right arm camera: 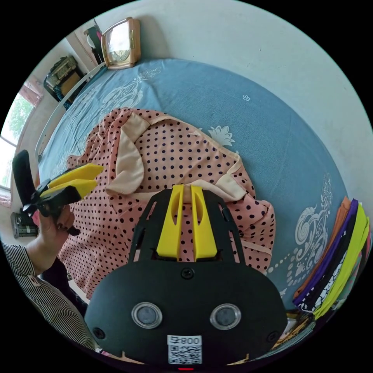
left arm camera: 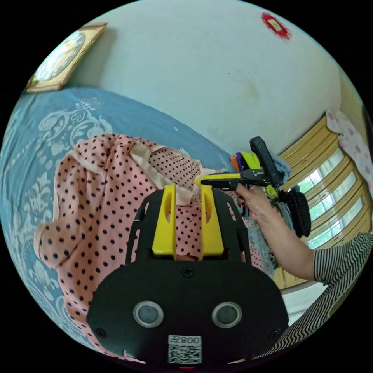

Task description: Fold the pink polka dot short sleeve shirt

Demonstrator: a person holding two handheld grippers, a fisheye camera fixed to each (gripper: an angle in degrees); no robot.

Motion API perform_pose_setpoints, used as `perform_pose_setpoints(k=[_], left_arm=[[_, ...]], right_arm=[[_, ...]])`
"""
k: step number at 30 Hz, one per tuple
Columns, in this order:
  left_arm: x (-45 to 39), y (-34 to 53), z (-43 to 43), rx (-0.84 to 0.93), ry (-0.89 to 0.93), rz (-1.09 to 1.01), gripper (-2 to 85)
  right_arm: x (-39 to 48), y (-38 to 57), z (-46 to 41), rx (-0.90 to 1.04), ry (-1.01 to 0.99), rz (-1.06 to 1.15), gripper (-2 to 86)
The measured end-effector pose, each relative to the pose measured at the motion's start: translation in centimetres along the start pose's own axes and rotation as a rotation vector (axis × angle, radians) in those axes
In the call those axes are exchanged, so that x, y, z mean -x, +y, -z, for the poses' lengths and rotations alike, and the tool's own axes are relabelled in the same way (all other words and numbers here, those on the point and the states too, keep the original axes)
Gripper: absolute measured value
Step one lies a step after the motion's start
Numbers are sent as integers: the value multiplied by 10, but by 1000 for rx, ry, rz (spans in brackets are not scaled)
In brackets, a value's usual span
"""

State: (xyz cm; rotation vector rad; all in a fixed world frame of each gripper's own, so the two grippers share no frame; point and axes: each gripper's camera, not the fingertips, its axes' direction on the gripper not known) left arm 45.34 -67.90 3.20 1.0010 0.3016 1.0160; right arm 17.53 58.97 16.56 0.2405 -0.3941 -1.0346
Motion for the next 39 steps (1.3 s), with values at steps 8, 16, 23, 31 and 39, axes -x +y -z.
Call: perform_pose_setpoints(k=[8, 16, 23, 31, 39], left_arm=[[-7, -33, -73, 228, -206, -136, 51], [20, -21, -17, 58, -137, -12, 8], [62, -6, 12, 55, -10, 81, 26], [21, -25, -7, 147, -187, -114, 20], [15, -72, -31, 190, -162, -222, 76]], right_arm=[[0, -10, -10, -14, -10, -2, 26], [-19, -5, -18, -64, -92, -66, 8], [-38, 7, -27, -112, -166, -126, 5], [-47, 16, -36, -132, -169, -137, 5], [-52, 27, -45, -142, -146, -137, 6]])
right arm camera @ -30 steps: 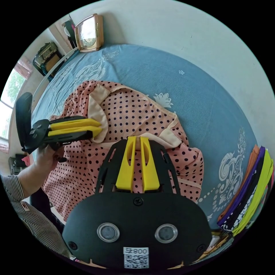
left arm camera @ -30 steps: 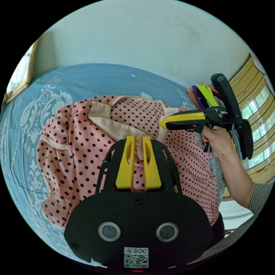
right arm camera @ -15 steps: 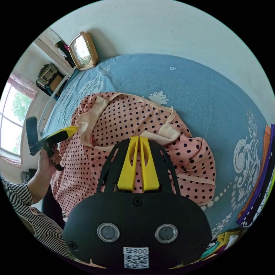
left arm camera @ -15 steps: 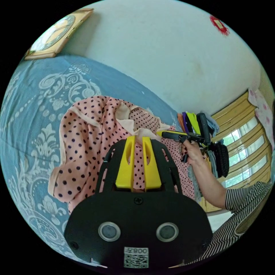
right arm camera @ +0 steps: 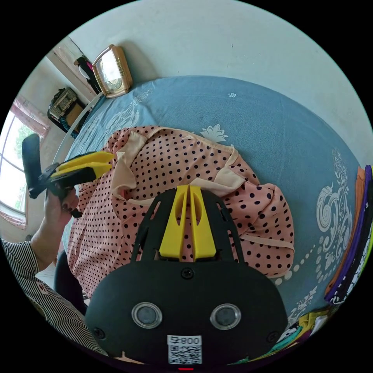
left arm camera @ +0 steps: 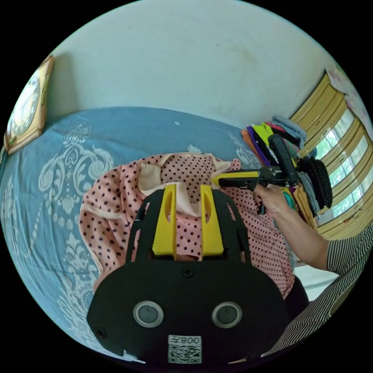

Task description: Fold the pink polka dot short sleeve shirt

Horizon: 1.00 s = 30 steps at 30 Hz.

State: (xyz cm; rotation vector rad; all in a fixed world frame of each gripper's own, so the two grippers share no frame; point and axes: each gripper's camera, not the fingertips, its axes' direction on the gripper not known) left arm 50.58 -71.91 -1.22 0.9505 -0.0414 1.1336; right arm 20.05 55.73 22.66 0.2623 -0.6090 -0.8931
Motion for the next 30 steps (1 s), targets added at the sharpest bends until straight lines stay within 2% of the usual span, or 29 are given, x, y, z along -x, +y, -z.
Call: perform_pose_setpoints(k=[3, 4, 9, 15, 19, 24, 26, 30], left_arm=[[4, -22, -33, 129, -94, -27, 36], [10, -19, -33, 123, -102, -6, 28], [42, 37, 34, -159, 49, 103, 16], [95, 100, 29, -50, 106, 261, 20], [93, 89, 43, -144, 113, 211, 38], [79, 43, 1, -20, 89, 69, 58], [84, 38, -23, 65, 140, 55, 28], [87, 56, -14, 28, 272, 42, 14]], right_arm=[[-6, 4, -2, -1, -3, -1, 6], [-8, 6, -3, -4, -4, -3, 6], [-22, 18, -5, -33, -33, -19, 6], [-41, 31, -8, -52, -79, -56, 4], [-57, 38, -11, -54, -121, -79, 4], [-70, 47, -13, -59, -138, -93, 4], [-75, 52, -15, -60, -141, -93, 4], [-85, 59, -17, -65, -153, -91, 4]])
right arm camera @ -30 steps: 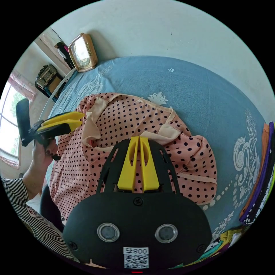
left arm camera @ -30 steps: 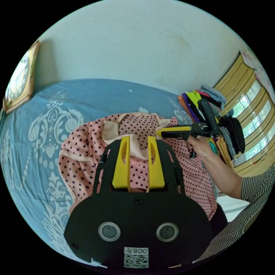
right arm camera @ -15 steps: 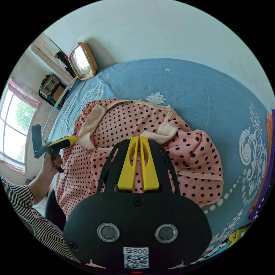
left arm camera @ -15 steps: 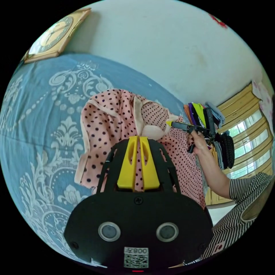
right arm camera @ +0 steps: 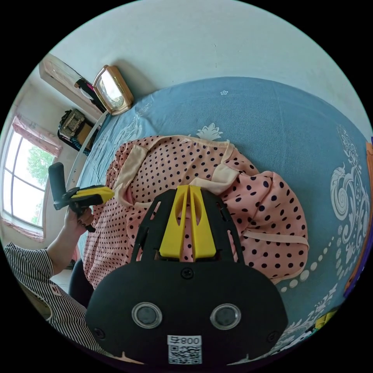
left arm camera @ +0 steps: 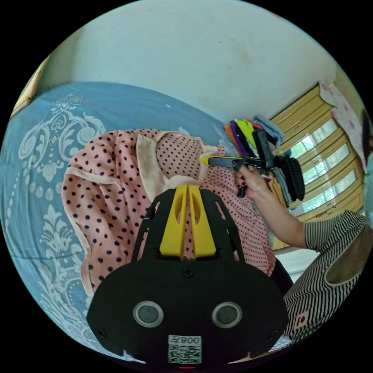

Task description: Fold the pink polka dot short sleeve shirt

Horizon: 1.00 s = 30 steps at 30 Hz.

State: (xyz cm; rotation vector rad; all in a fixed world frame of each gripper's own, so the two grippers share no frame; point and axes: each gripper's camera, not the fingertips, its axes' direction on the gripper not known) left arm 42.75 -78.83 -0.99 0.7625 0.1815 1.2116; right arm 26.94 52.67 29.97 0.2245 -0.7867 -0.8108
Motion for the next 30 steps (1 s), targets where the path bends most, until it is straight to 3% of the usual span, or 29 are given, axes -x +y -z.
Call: perform_pose_setpoints(k=[3, 8, 13, 21, 26, 30], left_arm=[[3, 18, -6, 71, 38, 7, 18], [14, 2, -7, 8, -45, -12, 68], [29, -18, -40, 99, -122, -33, 67], [15, 21, -32, 55, -66, -111, 22], [1, 47, -61, 219, -39, -195, 24], [-1, 53, -46, 120, -9, -196, 40]], right_arm=[[-10, 7, 1, -10, -17, -6, 4], [-23, 17, 2, -16, -21, -9, 3], [-36, 25, 4, -12, -26, -6, 3], [-60, 42, 10, -30, -40, -7, 3], [-80, 53, 16, -34, -58, -21, 4], [-94, 61, 23, -42, -110, -23, 3]])
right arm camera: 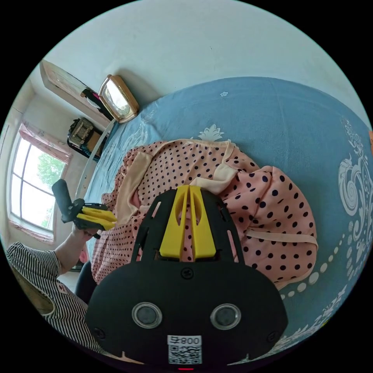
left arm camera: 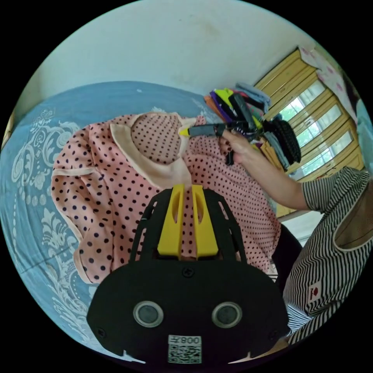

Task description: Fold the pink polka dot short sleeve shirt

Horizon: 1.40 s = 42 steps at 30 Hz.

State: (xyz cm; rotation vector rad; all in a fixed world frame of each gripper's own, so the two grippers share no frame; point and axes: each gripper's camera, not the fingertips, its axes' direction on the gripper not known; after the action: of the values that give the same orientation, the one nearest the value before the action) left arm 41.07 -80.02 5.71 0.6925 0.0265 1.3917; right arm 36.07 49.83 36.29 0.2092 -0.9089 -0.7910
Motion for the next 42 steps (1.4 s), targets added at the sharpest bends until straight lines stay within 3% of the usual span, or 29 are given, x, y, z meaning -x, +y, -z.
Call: perform_pose_setpoints(k=[4, 8, 15, 22, 27, 30, 33, 37, 42], left_arm=[[6, -7, 20, -152, 45, 2, 63], [5, -38, -14, -102, 55, -47, 74], [10, -77, -100, 82, 4, -31, 61], [4, -53, -113, 59, 42, -41, 41], [22, -54, -132, 25, 216, 35, 58], [13, -53, -140, 23, 170, 30, 27], [-21, -39, -126, -64, 147, -113, 17], [-76, -15, -144, 59, 7, -338, 19], [-91, -1, -157, 57, -17, -339, 27]], right_arm=[[-27, 22, 35, -166, -257, 1, 2], [-69, 53, 59, -281, -545, -45, 2], [-108, 92, 75, -275, -537, -145, 2], [-124, 108, 81, -192, -402, -210, 1], [-117, 102, 72, -141, -362, -218, 1], [-107, 96, 71, -108, -346, -197, 2], [-103, 98, 77, -105, -335, -200, 4], [-89, 109, 96, -163, -327, -194, 14], [-38, 98, 92, -127, -335, -103, 38]])
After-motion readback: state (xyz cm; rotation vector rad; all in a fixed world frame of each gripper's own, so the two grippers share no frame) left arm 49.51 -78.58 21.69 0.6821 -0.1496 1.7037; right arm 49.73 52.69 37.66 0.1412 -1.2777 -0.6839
